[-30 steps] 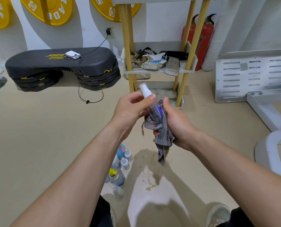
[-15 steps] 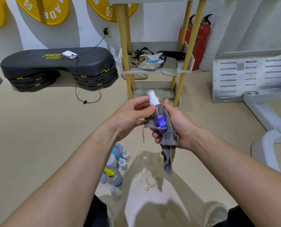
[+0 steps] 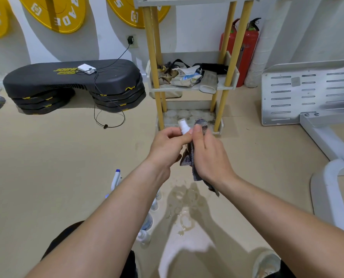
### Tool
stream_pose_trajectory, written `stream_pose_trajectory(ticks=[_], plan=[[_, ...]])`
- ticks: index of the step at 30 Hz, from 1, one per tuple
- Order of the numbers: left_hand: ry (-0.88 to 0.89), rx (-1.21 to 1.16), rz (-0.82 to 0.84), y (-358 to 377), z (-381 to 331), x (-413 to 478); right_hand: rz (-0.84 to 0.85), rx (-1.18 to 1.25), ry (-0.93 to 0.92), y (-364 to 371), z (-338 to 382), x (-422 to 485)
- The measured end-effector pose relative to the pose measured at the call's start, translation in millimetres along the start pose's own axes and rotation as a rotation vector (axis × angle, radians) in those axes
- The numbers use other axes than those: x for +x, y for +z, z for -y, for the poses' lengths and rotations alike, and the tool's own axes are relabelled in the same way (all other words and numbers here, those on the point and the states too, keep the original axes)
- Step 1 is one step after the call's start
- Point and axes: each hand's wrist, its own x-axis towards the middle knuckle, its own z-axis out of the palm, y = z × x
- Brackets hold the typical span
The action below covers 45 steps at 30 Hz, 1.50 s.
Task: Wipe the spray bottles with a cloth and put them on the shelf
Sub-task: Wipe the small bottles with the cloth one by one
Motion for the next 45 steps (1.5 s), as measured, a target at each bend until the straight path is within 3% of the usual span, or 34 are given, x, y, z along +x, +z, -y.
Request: stream_pose_trajectory(ticks=[5,7,10,12,15,20,24,30,33,36,41,45], plan=[[-0.092,-0.135,-0.007,-1.2,2.0,0.8,0.064,-0.085,-0.119,7.2,-8.3,1.4],[-0.047,-0.1,0.057,-5.0,1.4,0.5,0.108,0.092,-0.024,7.4,-10.5,6.5],[-0.023,-0.022,0.143,-12.0,-0.8,-0.4,0.293,0.464,0.272,-3.0,-2.3,10.4],[-0.064,-0.018,0.178,-15.0,-1.2,-0.5,0.375,0.536,0.366,-12.3,4.4,8.7],[-0.065,0.026,0.122,-15.4,-1.6,1.1,0.366,0.498,0.341,-10.3,-0.7,9.7],[-0.138,-0.156,-0.055,3.4,7.5,-3.1,0.102,-0.073,-0.052,6.2,-15.2,0.1],[-0.241,-0.301,-0.045,0.3,8.2,-1.9,0.158,-0.322,-0.188,7.7,-20.9,-1.2],[-0.201,-0.272,-0.114,-18.5,6.6,7.3,0.321,-0.285,-0.296,4.1,-24.4,1.5],[-0.148,-0.258,-0.035,-19.0,8.2,4.2,0.287,-0.312,-0.266,6.6,-23.2,-0.3],[-0.068,-0.158,0.067,-19.0,9.9,0.8,0.282,-0.139,-0.145,5.4,-20.3,1.4],[-0.014,-0.057,0.035,-23.3,15.4,-5.0,0.406,-0.087,-0.116,3.1,-21.7,0.1],[0.088,0.098,0.017,-20.4,24.5,-10.8,0.341,-0.204,-0.126,11.6,-31.7,-5.1]])
